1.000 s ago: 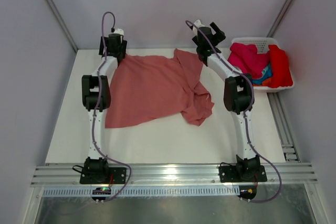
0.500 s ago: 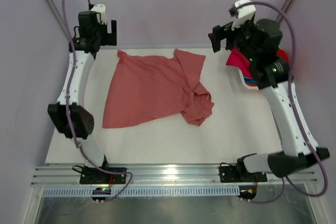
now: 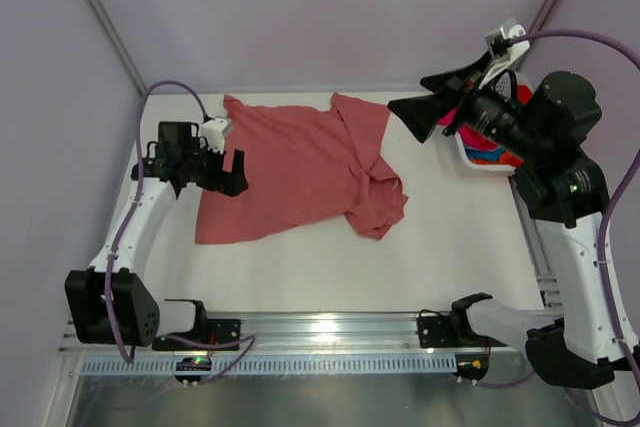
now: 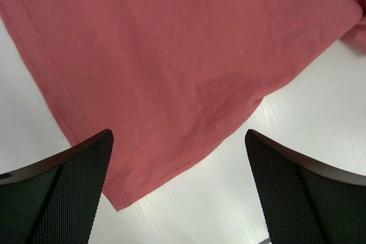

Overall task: Fold and stack the t-shirts
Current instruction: Flatten the tshirt out

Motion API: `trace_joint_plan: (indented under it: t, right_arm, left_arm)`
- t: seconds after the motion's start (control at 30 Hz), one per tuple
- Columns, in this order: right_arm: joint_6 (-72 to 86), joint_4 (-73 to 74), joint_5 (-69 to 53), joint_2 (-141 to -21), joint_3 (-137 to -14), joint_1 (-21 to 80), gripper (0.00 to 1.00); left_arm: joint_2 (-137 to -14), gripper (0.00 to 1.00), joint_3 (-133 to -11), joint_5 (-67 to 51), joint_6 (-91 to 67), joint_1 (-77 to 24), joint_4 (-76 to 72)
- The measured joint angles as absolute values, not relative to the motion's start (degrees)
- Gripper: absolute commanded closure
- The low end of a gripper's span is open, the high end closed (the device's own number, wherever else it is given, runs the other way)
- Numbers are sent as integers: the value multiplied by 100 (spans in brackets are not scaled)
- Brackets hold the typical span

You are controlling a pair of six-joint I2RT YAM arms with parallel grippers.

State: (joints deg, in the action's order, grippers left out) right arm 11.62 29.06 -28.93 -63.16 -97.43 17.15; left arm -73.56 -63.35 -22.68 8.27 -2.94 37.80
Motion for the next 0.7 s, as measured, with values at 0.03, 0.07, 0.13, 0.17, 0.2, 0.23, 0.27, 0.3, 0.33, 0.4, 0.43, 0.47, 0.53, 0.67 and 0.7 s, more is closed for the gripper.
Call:
trace_joint_plan:
  t: [0.03,0.07,0.13,0.17,0.2,0.23,0.27,0.3,0.33,0.4,0.43,0.47,0.53,0.67,0.7]
  right_arm:
    - [1203,2954,-2932,-6344,-9741,1715,1]
    - [1223,3013,-2954,-6366,-9738,1715,1]
    - [1234,3135,-2978,-6359,-9725,1715,1]
    - [1229,3177,-2982,-6326,-9703,1715,1]
    - [1227,3194,-3000,-6265,-9664,1715,1]
    - [1223,3225,-3015,-6198,-9633,1715,1]
    - [1216,3247,-3015,-6141,-9620,1715,1]
    - [1199,3275,-3011,-6080,-9620,1715,1]
    - [1179,3308,-2987,-6003,-9633,1715,1]
    - [1164,3354,-2963,-5940,-9699,1715,1]
    - [1151,3347,-2947,-5909,-9725,1715,1]
    - [1133,3347,-2919,-5892,-9727,1715,1]
    - [1133,3358,-2853,-5872,-9727,1715,1]
    - [1105,3391,-2735,-5876,-9730,1715,1]
    - [1096,3422,-2709,-5878,-9730,1715,0]
  left_arm:
    - [-7465,1,-6329,-2344,917,-292,3824]
    - [-7559,1,-6329,-2388,996,-292,3846]
    - [-7703,1,-6340,-2405,1164,-287,3920]
    - [-7806,1,-6364,-2401,1256,-285,4010]
    - [-7937,1,-6399,-2392,1361,-283,4119]
    - [-8042,1,-6438,-2388,1426,-281,4209]
    - [-8180,1,-6482,-2383,1498,-274,4311]
    - [-8289,1,-6506,-2377,1570,-259,4399]
    - [-8361,1,-6512,-2351,1629,-248,4477]
    - [-8412,1,-6501,-2233,1774,-228,4657]
    - [-8399,1,-6484,-2174,1857,-222,4713]
    - [-8359,1,-6431,-2082,1938,-217,4727]
    - [-8237,1,-6254,-1911,2097,-213,4788]
    - [-7769,1,-5653,-1684,2475,-211,4939]
    - [-7640,1,-5529,-1647,2582,-211,4991]
